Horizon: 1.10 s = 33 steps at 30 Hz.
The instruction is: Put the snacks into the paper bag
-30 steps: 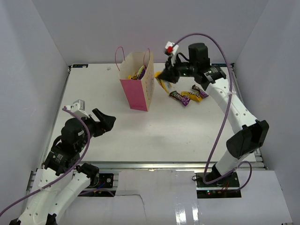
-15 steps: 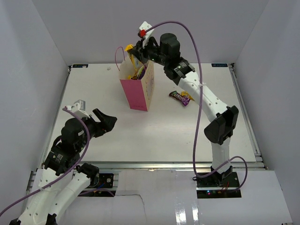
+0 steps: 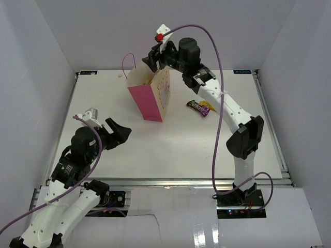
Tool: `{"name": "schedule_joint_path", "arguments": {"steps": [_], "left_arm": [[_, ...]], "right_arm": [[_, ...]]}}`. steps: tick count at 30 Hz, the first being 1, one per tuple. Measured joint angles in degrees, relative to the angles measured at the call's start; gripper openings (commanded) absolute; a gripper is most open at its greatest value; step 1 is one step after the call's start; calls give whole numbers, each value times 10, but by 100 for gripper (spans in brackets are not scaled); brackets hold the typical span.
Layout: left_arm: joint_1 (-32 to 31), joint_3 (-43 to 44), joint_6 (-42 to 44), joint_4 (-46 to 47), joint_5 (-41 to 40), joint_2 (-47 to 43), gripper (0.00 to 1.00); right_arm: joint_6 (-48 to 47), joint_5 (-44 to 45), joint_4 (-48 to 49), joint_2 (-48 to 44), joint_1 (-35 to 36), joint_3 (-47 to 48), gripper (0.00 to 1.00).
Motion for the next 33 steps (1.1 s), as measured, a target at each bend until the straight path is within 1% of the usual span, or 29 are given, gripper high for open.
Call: {"name": "schedule_joint_path", "arguments": {"steps": [2,3,6,9,11,15,20,22,25,28,31,32,33], "left_arm": [[0,0,0,2,1,0,94],[0,0,-1,3,2,0,95],[0,-7,-4,9,2,-5,98],[0,-20,-9,11,2,-11,98],[0,-26,-10,12,2,-11,98],[0,-29,-10,16,2,-2,98],[0,-29,-8,32,3,34,98],[0,-29,-8,35,5,45,98],[0,-29,-9,37,6,50,98],[0,-30,-12,39,7,47,98],[0,-35,-15,43,8,45,98],[0,-37,-16,43,8,45,98],[0,-38,-17,43,8,46,98]], "right_arm": [[-2,-59,-31,-28,-26,-1,77],[-5,-89,-39,-46,-43,-12,82],[-21,-176,-76,-122,-120,-82,88],[-59,-227,-121,-173,-199,-156,89],[-101,-234,-174,-166,-229,-173,89],[-188,-196,-279,-73,-237,-176,89],[-232,-89,-361,72,-226,-166,89],[-242,-50,-381,114,-221,-152,89],[-258,-5,-395,144,-213,-132,89],[-274,18,-398,148,-203,-118,88],[-285,30,-397,150,-195,-109,83],[-287,32,-397,151,-193,-109,77],[-290,34,-397,153,-191,-109,75]]}}
